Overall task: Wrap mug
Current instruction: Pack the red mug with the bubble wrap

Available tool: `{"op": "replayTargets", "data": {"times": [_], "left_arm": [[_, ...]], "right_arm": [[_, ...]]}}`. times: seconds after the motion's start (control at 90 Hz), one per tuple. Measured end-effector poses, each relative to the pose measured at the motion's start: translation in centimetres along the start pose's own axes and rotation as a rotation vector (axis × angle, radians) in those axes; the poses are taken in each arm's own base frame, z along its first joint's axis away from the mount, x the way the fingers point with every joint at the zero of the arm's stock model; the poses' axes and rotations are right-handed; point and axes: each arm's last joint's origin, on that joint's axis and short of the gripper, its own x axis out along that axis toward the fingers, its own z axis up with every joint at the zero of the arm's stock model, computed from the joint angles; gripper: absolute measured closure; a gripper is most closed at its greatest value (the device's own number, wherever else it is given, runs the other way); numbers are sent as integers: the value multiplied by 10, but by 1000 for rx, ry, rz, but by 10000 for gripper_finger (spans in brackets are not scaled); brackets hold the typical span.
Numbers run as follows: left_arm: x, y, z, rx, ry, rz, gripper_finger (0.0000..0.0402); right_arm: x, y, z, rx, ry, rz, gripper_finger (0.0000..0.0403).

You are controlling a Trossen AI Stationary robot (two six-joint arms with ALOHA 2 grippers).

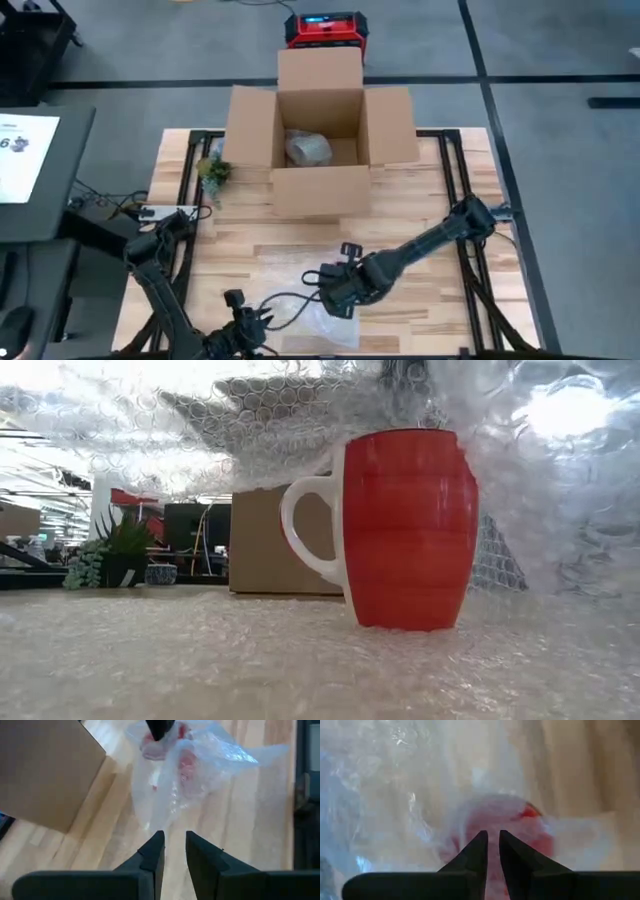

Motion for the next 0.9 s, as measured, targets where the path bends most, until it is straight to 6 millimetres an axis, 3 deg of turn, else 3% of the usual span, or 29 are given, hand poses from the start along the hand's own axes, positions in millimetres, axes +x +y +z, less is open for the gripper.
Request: {"op": "replayTargets", "data": {"times": [0.133,0.244,0.356,0.467,0.622,0.767,0.9], "left_arm": [[-10,-6,-10,1,134,-80,345],[-18,-10,-18,-30,203,-130,345],[-19,-10,-19,-45,116,-110,345],[-4,-9,-22,-48,32,-42,345],[29,-9,-38,-49,139,10,345],[54,-5,-59,-48,237,64,345],[69,5,-66,-33,122,172,345]], "right_arm": [[31,-11,-14,36,70,-16,365],[38,-16,-15,59,86,24,365],[32,-14,-11,39,89,23,365],[8,-9,1,24,55,50,365],[-39,-1,10,-19,-8,94,365],[-76,16,-5,-91,-101,99,365],[-101,38,-28,-117,-177,101,365]]}}
